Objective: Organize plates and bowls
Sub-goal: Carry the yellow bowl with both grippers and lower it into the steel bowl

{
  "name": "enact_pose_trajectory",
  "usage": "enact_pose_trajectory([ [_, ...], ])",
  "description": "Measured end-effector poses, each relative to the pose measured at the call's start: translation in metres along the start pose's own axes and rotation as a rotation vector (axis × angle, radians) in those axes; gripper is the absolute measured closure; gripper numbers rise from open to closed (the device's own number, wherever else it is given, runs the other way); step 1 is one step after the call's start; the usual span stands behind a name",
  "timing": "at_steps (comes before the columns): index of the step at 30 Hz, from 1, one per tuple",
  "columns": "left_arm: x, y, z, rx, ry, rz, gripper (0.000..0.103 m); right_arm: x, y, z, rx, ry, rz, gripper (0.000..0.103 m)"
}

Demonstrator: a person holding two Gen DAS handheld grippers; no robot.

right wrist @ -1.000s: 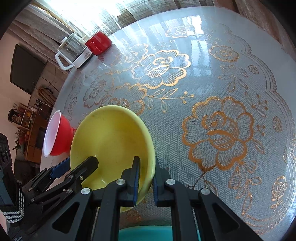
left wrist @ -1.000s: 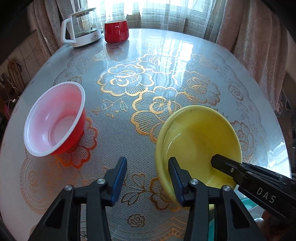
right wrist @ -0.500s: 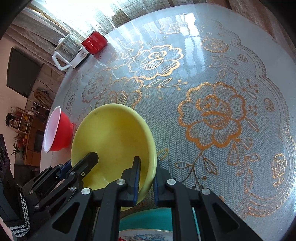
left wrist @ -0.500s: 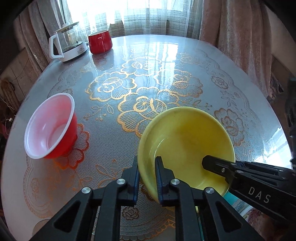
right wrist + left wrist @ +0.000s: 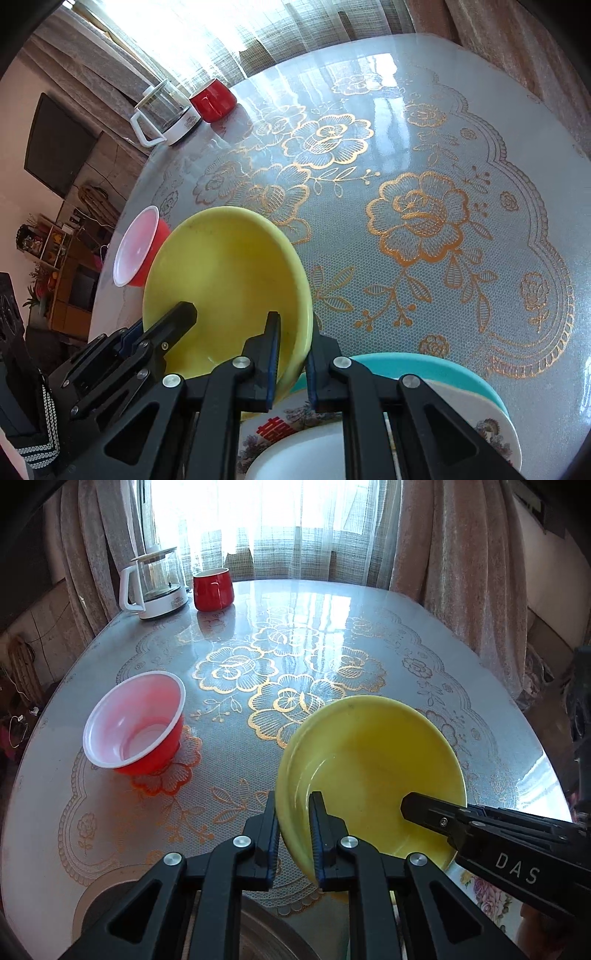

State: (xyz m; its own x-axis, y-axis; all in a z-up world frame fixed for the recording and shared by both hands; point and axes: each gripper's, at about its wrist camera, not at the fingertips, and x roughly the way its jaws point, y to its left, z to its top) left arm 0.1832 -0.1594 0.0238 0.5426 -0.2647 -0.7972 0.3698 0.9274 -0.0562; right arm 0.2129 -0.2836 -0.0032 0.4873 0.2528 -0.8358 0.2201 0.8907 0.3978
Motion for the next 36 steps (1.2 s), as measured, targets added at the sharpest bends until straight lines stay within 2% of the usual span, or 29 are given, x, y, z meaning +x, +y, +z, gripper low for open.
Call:
enact_pose_trajectory([
  [25, -0.082, 0.016, -0.047, -0.031, -0.163, -0.053, 0.088, -0.059, 0.029, -0.060, -0.020, -0.125, 0.055, 0.091],
  [36, -0.115, 0.046, -0.075, -0.082, -0.218, -0.062, 0.088, -0.069, 0.060, -0.083, -0.078, -0.153, 0.117, 0.090],
])
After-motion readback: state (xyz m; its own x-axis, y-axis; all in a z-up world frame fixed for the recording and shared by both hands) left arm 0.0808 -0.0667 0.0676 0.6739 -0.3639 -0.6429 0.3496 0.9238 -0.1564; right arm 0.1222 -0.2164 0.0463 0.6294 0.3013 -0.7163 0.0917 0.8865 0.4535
